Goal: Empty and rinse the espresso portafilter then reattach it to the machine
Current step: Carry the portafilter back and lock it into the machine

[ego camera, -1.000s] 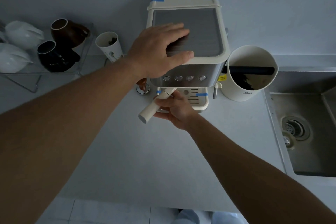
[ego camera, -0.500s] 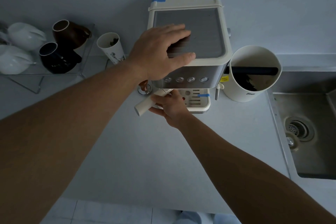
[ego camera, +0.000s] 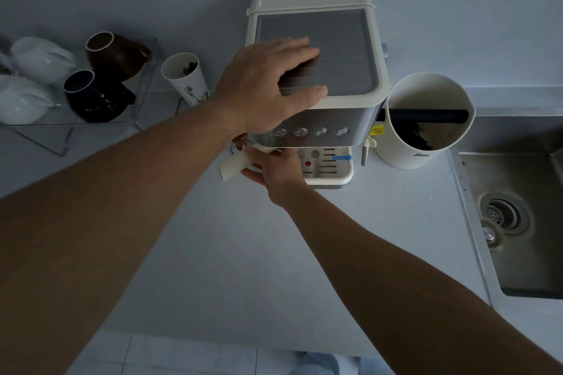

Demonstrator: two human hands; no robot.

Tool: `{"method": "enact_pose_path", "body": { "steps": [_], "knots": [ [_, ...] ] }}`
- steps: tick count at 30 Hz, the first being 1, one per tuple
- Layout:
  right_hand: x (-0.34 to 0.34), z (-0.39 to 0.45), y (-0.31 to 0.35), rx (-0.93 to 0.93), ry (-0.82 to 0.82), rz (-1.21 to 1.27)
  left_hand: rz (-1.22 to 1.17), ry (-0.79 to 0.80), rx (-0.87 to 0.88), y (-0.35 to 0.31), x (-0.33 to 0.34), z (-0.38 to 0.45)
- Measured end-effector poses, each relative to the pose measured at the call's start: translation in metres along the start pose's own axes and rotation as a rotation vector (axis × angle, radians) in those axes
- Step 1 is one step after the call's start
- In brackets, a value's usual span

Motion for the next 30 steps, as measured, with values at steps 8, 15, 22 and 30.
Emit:
{"method": "enact_pose_path", "body": {
  "steps": [8,15,22,30],
  "knots": [
    [-0.004,-0.009,0.002,-0.043,0.054,0.012,-0.003,-0.005,-0.002,0.0,0.0,0.001],
    [-0.004,-0.016,0.008,-0.05,0.118,-0.008,0.009,0.005,-0.006,0.0,0.0,0.001],
    [-0.011,-0.018,0.006,0.017,0.102,-0.038,0.009,0.0,0.001,0.001,0.002,0.001],
    [-0.042,-0.039,0.011,0.124,0.189,-0.034,0.006,0.0,0.006,0.0,0.001,0.001]
  ]
}}
Point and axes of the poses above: each hand's wrist, its own z-axis towards the middle knuckle, its own x-axis out of the palm, y = z × x, the point moved 5 cm from there along z, towards the middle knuckle, and after that the axes turned 5 degrees about y, right-handed, at the moved point
